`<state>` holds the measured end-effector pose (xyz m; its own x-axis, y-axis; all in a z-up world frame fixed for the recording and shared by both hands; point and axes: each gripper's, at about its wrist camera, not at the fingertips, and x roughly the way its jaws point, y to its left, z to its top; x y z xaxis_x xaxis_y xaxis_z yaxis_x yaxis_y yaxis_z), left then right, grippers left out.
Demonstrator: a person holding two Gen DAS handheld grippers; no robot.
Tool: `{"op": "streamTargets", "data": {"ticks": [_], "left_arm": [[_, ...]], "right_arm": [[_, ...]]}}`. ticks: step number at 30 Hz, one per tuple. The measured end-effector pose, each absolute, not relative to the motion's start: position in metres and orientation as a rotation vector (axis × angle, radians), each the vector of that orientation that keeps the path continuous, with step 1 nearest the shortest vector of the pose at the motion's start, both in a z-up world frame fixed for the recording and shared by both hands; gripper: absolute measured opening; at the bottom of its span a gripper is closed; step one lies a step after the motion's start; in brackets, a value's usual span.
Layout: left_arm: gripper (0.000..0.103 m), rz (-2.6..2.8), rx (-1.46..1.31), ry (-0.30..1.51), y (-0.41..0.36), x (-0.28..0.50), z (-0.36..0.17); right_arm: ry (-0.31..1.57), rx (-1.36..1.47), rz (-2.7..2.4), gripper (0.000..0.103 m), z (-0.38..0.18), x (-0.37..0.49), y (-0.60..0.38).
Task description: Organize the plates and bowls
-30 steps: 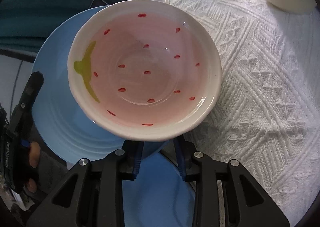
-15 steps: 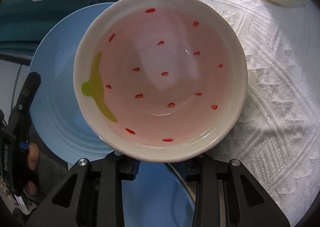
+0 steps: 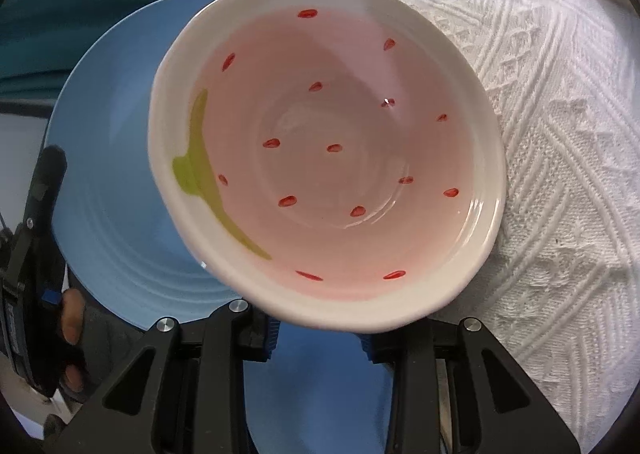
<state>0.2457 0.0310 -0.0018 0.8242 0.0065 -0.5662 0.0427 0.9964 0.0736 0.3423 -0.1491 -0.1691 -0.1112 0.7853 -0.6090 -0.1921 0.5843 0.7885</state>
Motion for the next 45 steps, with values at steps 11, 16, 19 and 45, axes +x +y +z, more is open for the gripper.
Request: {"op": "streamTargets", "data": {"ticks": [11, 16, 19, 45], "left_arm": [[0.030, -0.001, 0.067, 0.633, 0.049, 0.255, -0.016], [0.030, 0.036, 0.041, 0.652, 0.070, 0.255, -0.026], [0.028, 0.054, 0.058, 0.657, 0.081, 0.253, -0.035], [0.019, 0.127, 0.025, 0.710, 0.119, 0.245, -0.091]], "right_arm": [[1.383, 0.412, 0.902, 0.021, -0.140, 0.358, -0.125], [1.395, 0.311, 0.871, 0.010, -0.136, 0.360, -0.103], [1.400, 0.288, 0.862, 0.010, -0.141, 0.361, -0.104], [1.354, 0.216, 0.544, 0.042, -0.133, 0.371, -0.134]]}}
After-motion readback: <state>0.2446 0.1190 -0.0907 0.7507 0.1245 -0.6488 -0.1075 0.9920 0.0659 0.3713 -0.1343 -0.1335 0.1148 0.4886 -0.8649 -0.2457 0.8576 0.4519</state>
